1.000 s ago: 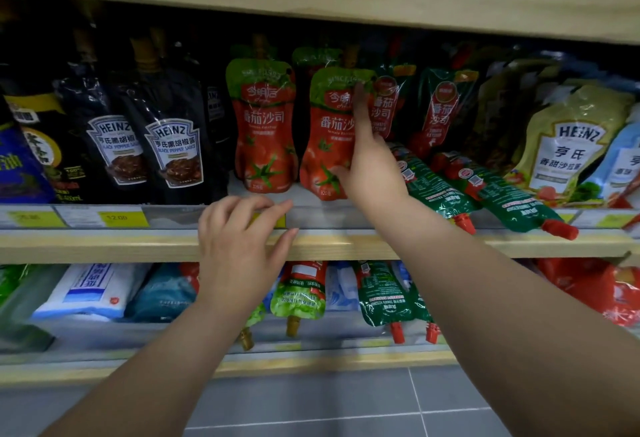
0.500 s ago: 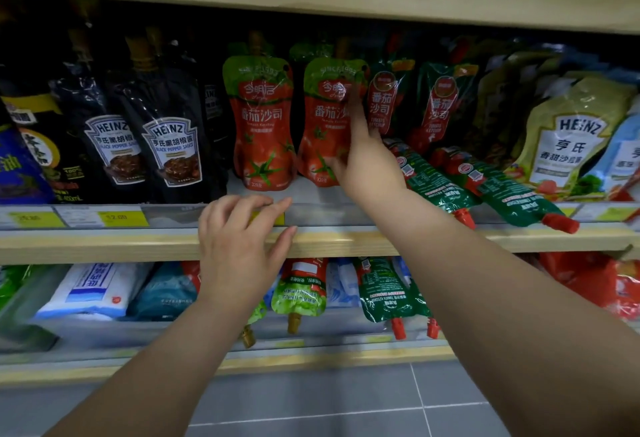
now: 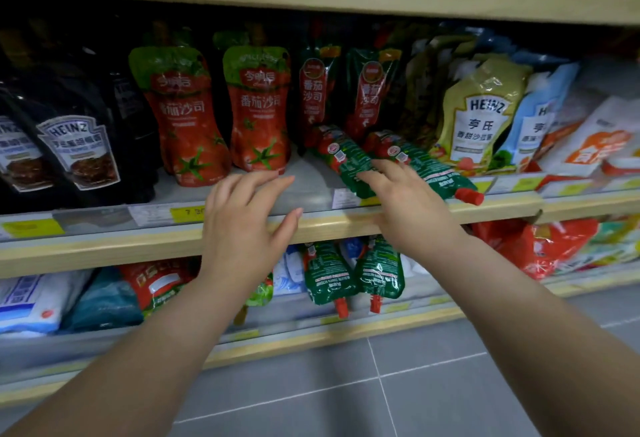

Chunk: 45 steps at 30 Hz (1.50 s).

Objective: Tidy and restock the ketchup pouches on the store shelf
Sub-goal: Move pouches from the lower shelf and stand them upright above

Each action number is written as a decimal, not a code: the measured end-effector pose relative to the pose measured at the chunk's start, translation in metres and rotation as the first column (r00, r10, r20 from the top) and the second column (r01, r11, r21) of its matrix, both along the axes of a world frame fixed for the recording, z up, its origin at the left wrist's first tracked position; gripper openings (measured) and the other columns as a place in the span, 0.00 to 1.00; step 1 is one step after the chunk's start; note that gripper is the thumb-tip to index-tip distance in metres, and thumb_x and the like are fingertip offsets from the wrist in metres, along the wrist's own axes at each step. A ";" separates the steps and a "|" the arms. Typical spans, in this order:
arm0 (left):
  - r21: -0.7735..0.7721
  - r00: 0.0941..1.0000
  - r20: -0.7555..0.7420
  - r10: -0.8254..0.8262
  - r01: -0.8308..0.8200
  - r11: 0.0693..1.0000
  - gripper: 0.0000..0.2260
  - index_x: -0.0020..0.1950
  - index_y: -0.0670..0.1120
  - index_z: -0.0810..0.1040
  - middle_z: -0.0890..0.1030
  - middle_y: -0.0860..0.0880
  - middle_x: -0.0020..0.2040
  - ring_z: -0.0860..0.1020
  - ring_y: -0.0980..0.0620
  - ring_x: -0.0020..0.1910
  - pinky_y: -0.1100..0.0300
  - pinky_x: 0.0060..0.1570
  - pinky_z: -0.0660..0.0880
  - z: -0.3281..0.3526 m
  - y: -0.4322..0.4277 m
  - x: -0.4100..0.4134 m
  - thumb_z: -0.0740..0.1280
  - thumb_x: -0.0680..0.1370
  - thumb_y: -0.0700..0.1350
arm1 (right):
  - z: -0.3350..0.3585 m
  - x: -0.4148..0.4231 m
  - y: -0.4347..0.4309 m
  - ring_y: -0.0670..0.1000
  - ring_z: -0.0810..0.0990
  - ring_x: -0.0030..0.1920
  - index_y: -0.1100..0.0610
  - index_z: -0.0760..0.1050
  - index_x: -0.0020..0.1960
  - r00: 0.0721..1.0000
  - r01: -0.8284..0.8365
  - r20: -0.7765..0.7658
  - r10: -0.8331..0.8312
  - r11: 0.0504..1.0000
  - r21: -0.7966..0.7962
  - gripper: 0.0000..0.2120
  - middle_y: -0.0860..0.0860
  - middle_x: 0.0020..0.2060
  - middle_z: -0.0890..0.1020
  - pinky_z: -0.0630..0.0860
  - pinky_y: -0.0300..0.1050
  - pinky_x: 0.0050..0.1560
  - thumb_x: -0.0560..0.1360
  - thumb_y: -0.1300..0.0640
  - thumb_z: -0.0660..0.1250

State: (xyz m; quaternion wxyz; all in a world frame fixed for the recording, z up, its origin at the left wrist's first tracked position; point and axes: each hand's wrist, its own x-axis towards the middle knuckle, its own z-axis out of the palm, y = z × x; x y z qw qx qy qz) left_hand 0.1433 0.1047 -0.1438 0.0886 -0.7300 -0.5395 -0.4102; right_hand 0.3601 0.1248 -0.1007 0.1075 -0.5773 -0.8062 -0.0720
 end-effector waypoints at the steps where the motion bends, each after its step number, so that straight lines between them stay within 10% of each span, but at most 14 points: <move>1: -0.013 1.000 0.016 -0.022 0.022 1.000 0.18 0.62 0.49 0.78 0.79 0.49 0.59 0.73 0.45 0.58 0.50 0.62 0.65 0.002 0.001 0.006 0.68 0.74 0.52 | 0.000 0.003 -0.001 0.58 0.65 0.67 0.56 0.64 0.71 1.000 -0.014 -0.024 0.014 1.000 0.011 0.32 0.57 0.70 0.67 0.64 0.50 0.65 0.70 0.70 0.66; 10: -0.174 0.961 0.149 -0.231 0.255 0.951 0.25 0.68 0.56 0.71 0.73 0.59 0.62 0.68 0.59 0.62 0.72 0.61 0.58 0.025 0.019 0.046 0.72 0.72 0.52 | 0.018 0.010 -0.016 0.61 0.83 0.42 0.65 0.82 0.44 0.945 -0.207 -0.161 0.283 0.903 0.376 0.13 0.61 0.43 0.84 0.81 0.55 0.42 0.60 0.74 0.71; 17: -0.098 0.885 0.405 -0.231 0.293 0.951 0.11 0.56 0.50 0.81 0.82 0.53 0.54 0.76 0.63 0.52 0.75 0.53 0.67 0.046 0.033 0.064 0.69 0.75 0.43 | 0.050 0.008 -0.015 0.60 0.81 0.46 0.63 0.80 0.47 0.909 -0.232 -0.200 0.366 0.842 0.486 0.09 0.58 0.44 0.83 0.77 0.56 0.46 0.69 0.70 0.68; 24: -0.106 0.819 0.547 -0.172 0.271 0.957 0.07 0.50 0.55 0.80 0.82 0.58 0.44 0.79 0.64 0.43 0.70 0.43 0.74 0.067 0.044 0.067 0.68 0.76 0.44 | 0.024 0.011 -0.006 0.59 0.73 0.58 0.61 0.69 0.67 0.837 0.031 -0.444 0.321 0.781 0.624 0.24 0.61 0.57 0.75 0.69 0.46 0.60 0.73 0.61 0.71; 31: -0.169 0.804 0.588 -0.089 0.230 0.958 0.11 0.56 0.46 0.78 0.82 0.50 0.47 0.80 0.50 0.46 0.48 0.47 0.79 0.081 0.067 0.065 0.63 0.78 0.50 | 0.001 -0.009 0.020 0.57 0.68 0.67 0.36 0.42 0.74 0.770 -0.026 -0.611 0.183 0.966 0.257 0.48 0.55 0.71 0.63 0.73 0.58 0.61 0.70 0.55 0.74; 36: -0.209 0.790 0.610 -0.070 0.245 0.947 0.09 0.57 0.49 0.75 0.81 0.48 0.50 0.80 0.50 0.48 0.47 0.49 0.79 0.084 0.070 0.060 0.64 0.78 0.50 | 0.005 -0.023 0.040 0.57 0.77 0.56 0.32 0.36 0.72 0.729 -0.052 -0.662 0.174 0.979 0.199 0.54 0.56 0.62 0.72 0.78 0.59 0.50 0.69 0.61 0.73; 42: -0.241 0.897 0.428 -0.106 0.227 0.944 0.26 0.71 0.57 0.65 0.73 0.59 0.61 0.72 0.60 0.59 0.69 0.55 0.67 0.052 0.033 0.036 0.69 0.75 0.50 | -0.003 -0.024 0.053 0.55 0.77 0.54 0.35 0.39 0.73 0.745 -0.012 -0.645 0.170 0.970 0.241 0.51 0.55 0.58 0.74 0.77 0.57 0.52 0.71 0.64 0.72; 45: -0.173 0.992 0.126 -0.026 0.047 0.984 0.22 0.69 0.56 0.69 0.75 0.57 0.62 0.70 0.55 0.61 0.60 0.62 0.63 0.025 0.013 0.013 0.68 0.75 0.53 | -0.004 -0.026 0.061 0.56 0.77 0.55 0.38 0.41 0.74 0.758 -0.007 -0.634 0.157 0.973 0.232 0.49 0.56 0.58 0.74 0.76 0.54 0.53 0.71 0.64 0.72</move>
